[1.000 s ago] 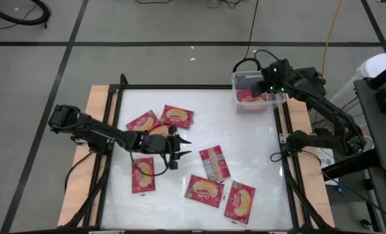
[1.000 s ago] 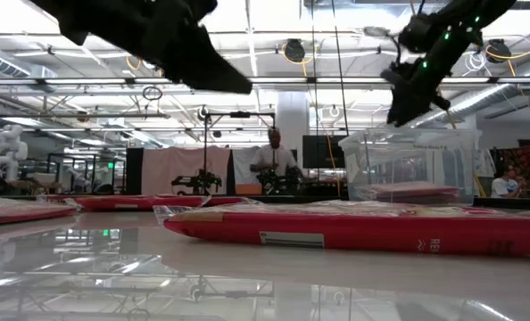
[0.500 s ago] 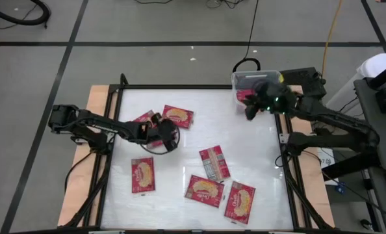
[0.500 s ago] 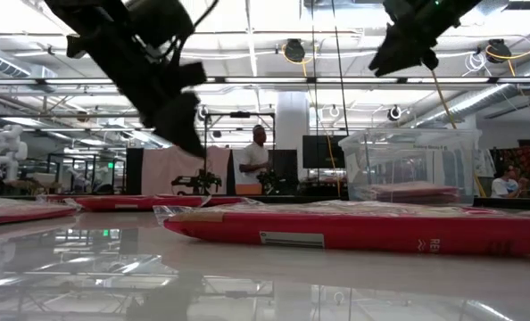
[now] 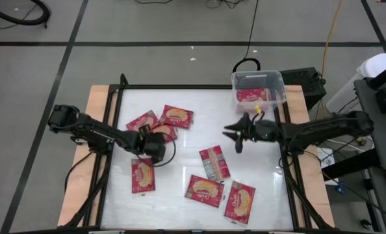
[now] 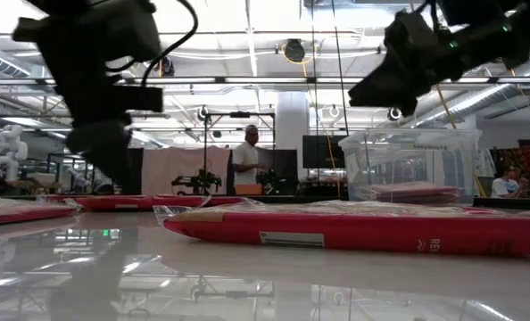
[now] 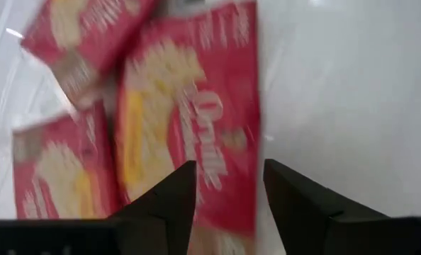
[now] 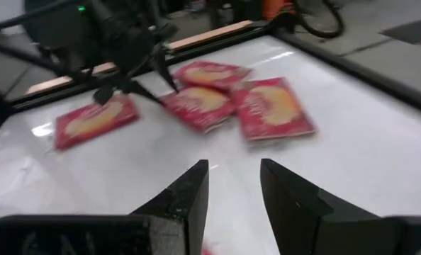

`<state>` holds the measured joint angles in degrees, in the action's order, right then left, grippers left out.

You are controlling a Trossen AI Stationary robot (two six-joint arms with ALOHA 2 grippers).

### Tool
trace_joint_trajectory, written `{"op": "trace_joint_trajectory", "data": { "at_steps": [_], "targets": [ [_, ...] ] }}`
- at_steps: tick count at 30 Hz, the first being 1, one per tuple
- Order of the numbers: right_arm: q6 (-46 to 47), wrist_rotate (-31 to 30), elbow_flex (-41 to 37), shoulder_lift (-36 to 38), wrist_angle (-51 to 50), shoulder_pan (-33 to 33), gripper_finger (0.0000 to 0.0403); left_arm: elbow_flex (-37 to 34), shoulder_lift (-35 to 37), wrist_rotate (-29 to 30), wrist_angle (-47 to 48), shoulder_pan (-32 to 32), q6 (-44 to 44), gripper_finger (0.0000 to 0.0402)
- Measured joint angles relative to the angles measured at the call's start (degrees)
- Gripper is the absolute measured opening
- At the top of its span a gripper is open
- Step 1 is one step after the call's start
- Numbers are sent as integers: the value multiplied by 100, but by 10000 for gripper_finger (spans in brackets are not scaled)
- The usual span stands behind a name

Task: Sort popcorn bags into baskets
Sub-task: Put the red popcorn bag into the transparent bin

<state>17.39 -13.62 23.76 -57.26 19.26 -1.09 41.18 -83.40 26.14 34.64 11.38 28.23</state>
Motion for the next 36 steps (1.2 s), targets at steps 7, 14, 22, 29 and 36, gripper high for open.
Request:
{"op": "trace_joint_trajectory", "data": {
  "at_steps": [7,14,22,29,36],
  "targets": [
    [208,-459,-281,-1026,1154,-1006,123,141,2,-325,1738,848,1514,170],
    [302,-763,-277,-2004,2191,-1573,123,105,295,-1139,2401,1453,3160,170],
    [251,-752,-277,-2564,2889,-1912,123,53,504,-1901,2376,2302,5575,171],
    [288,-755,-277,-2686,2939,-2045,123,55,641,-2057,1862,3230,7216,171],
    [207,-762,-277,-2684,2959,-2082,123,55,634,-1365,476,4338,8406,171]
  ]
}}
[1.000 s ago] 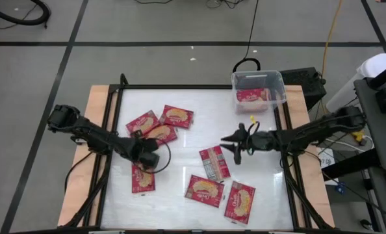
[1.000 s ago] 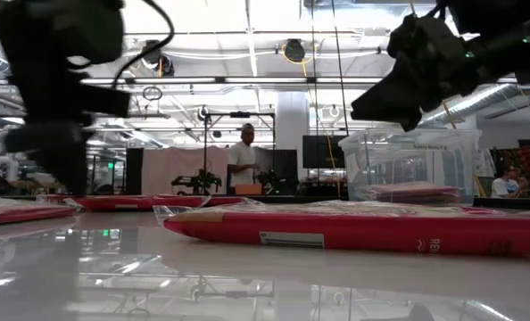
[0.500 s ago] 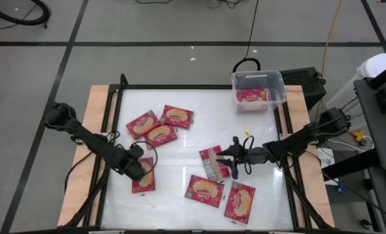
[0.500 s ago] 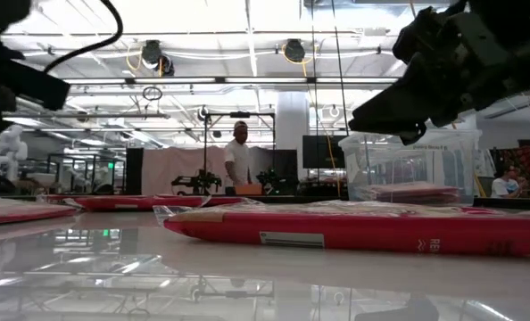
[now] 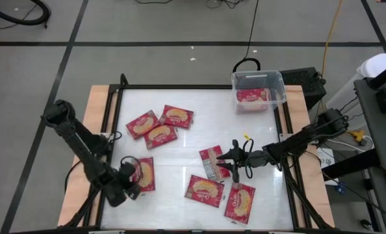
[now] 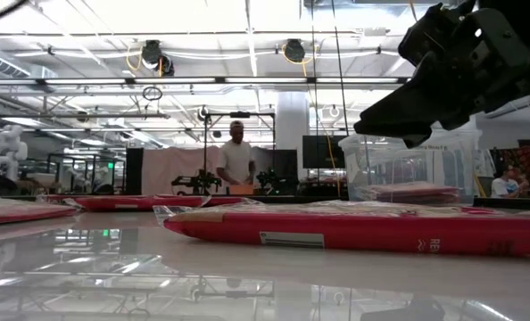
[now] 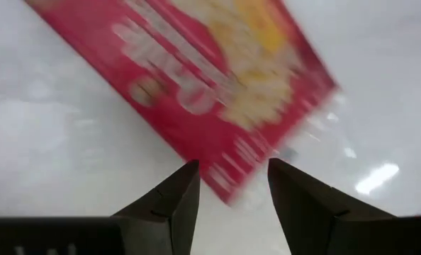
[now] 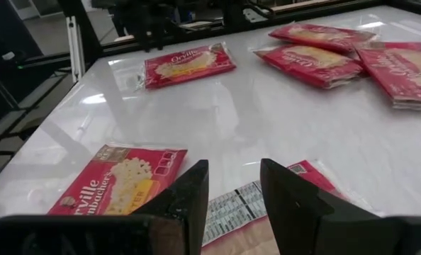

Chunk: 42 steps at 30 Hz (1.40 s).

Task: Sort popcorn bags into baskets
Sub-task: Put the red popcorn bag into the transparent bin

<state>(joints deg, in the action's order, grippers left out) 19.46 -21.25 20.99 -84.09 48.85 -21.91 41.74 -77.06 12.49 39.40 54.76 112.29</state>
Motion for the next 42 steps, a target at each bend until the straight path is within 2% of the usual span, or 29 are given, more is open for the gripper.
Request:
{"op": "trace_joint_trajectory", "data": {
  "at_steps": [4,7,13,16,18,20,23,26,28,34,38,42],
  "targets": [
    [-153,-4,0,0,74,4,123,2,-135,163,-91,331,526,185],
    [-166,-7,0,0,84,2,123,2,-375,160,-170,481,680,213],
    [-154,-13,0,0,78,4,123,5,-881,213,-501,500,623,280],
    [-153,-18,0,0,82,4,123,36,-1074,300,-562,463,259,287],
    [-153,-147,0,0,111,2,123,37,-1163,278,-531,384,-67,269],
    [-151,-311,0,2,154,4,123,37,-1201,277,-476,301,-540,234],
    [-167,-449,0,2,321,4,123,21,-1213,346,-330,124,-1372,153],
    [-169,-451,0,2,496,4,123,15,-1225,663,-107,-20,-2281,52],
    [-156,-456,0,2,664,4,123,5,-1235,872,141,-142,-2743,16],
    [72,-793,343,-16,463,18,123,-15,-1223,1169,818,-597,-4233,7],
    [305,-1064,802,-230,164,153,123,-15,-1180,1466,1136,-1084,-4928,5],
    [440,-1032,1337,-627,-156,411,123,-11,-1008,2021,1154,-1499,-5571,3]
  ]
}}
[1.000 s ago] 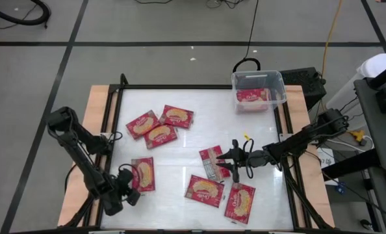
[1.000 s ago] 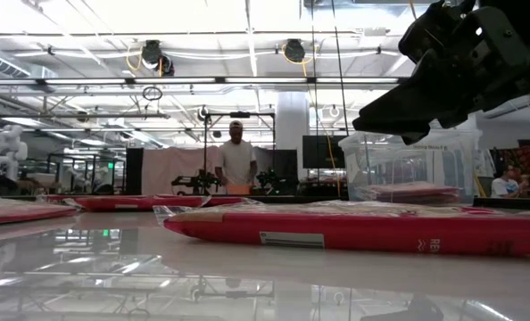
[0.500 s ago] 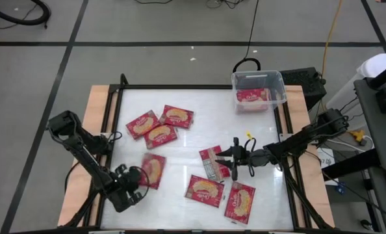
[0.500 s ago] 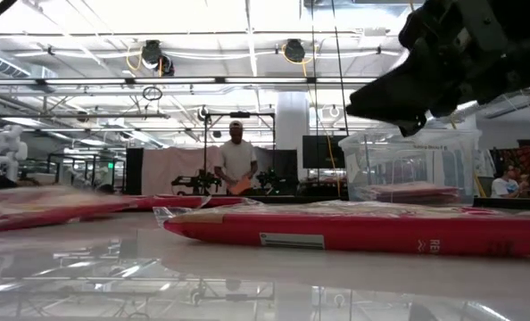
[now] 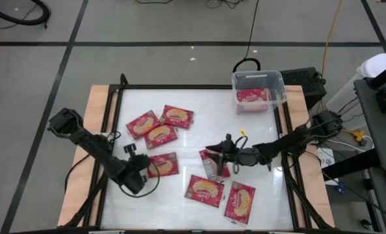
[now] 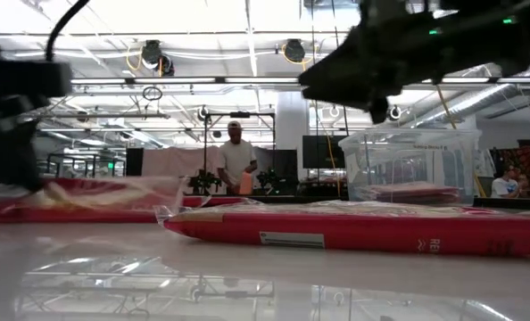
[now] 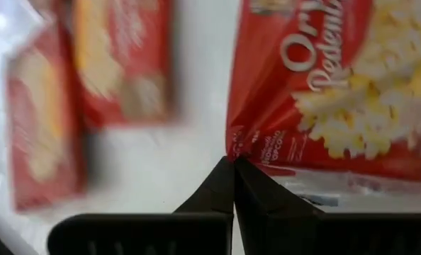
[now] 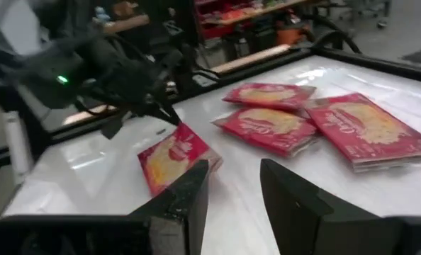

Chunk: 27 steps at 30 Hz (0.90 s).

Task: Sort popcorn bags into baskets
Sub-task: Put the red popcorn bag into the transparent bin

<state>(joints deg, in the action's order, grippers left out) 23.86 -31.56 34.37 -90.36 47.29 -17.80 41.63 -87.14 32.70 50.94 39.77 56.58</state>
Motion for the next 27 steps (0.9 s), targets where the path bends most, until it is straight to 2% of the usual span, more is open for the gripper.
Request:
{"op": "trace_joint_trajectory", "data": {
  "at_steps": [3,7,12,17,23,27],
  "targets": [
    [294,99,368,-347,-175,234,123,0,236,516,-5,-279,-382,3],
    [461,782,756,-816,-185,581,129,4,596,1090,-66,-643,-872,2],
    [253,1515,1189,-1341,-205,860,146,7,1015,1343,-158,-1079,-1537,2],
    [-458,1530,1629,-1785,-190,914,177,9,1388,1450,-199,-1547,-1820,1],
    [-645,1519,2192,-2339,-211,1155,216,11,1765,1457,-713,-2056,-2590,1],
    [-767,1528,2511,-2663,-213,1336,228,13,1918,1450,-1129,-2264,-3097,1]
  ]
}}
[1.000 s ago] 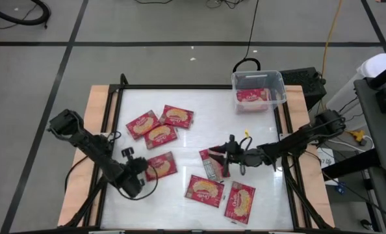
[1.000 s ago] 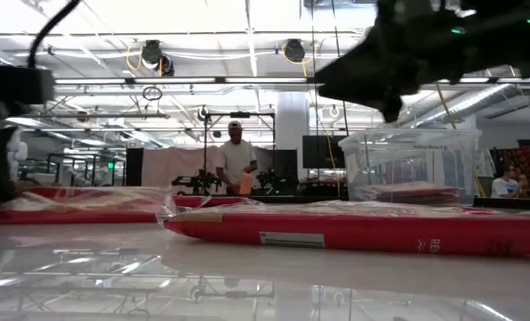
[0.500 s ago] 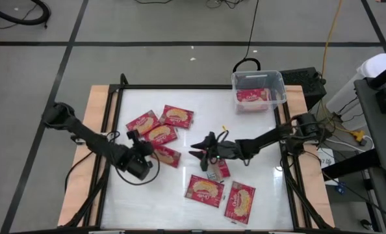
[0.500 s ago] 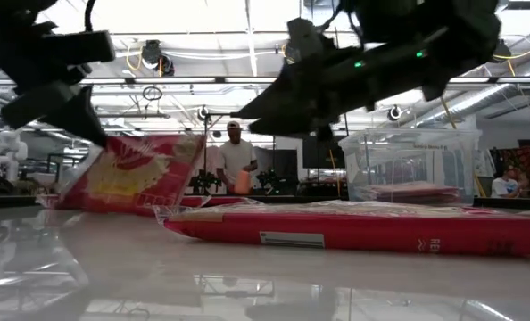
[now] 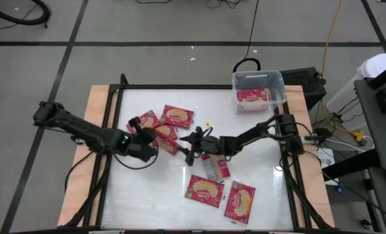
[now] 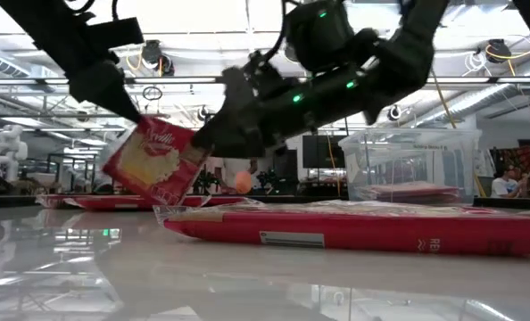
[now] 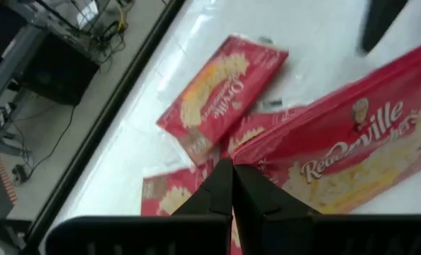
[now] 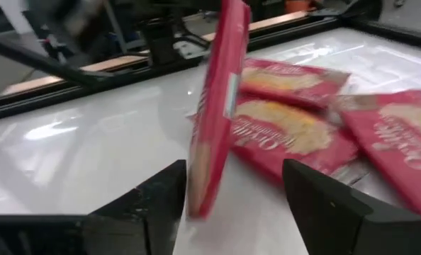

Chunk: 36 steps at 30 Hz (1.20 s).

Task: Sort popcorn bags into baskets
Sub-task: Put the red popcorn bag into the transparent bin

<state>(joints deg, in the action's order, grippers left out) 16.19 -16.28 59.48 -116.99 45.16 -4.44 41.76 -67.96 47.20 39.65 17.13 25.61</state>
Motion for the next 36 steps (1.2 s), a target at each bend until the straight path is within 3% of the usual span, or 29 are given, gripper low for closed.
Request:
{"op": "trace_joint_trajectory", "data": {
  "at_steps": [8,18,22,30,36],
  "targets": [
    [-331,447,499,-548,1,191,195,2,30,-7,-173,-125,-315,1],
    [-559,455,551,-603,-130,290,16,2,30,-368,-231,-125,-265,27],
    [-677,470,541,-442,-570,303,20,2,135,-488,-216,-125,-140,58],
    [-1281,604,510,592,-2571,332,8,2,469,-557,-342,135,-175,138],
    [-1476,608,510,1481,-4238,365,8,2,458,-520,-338,233,-180,169]
  ]
}}
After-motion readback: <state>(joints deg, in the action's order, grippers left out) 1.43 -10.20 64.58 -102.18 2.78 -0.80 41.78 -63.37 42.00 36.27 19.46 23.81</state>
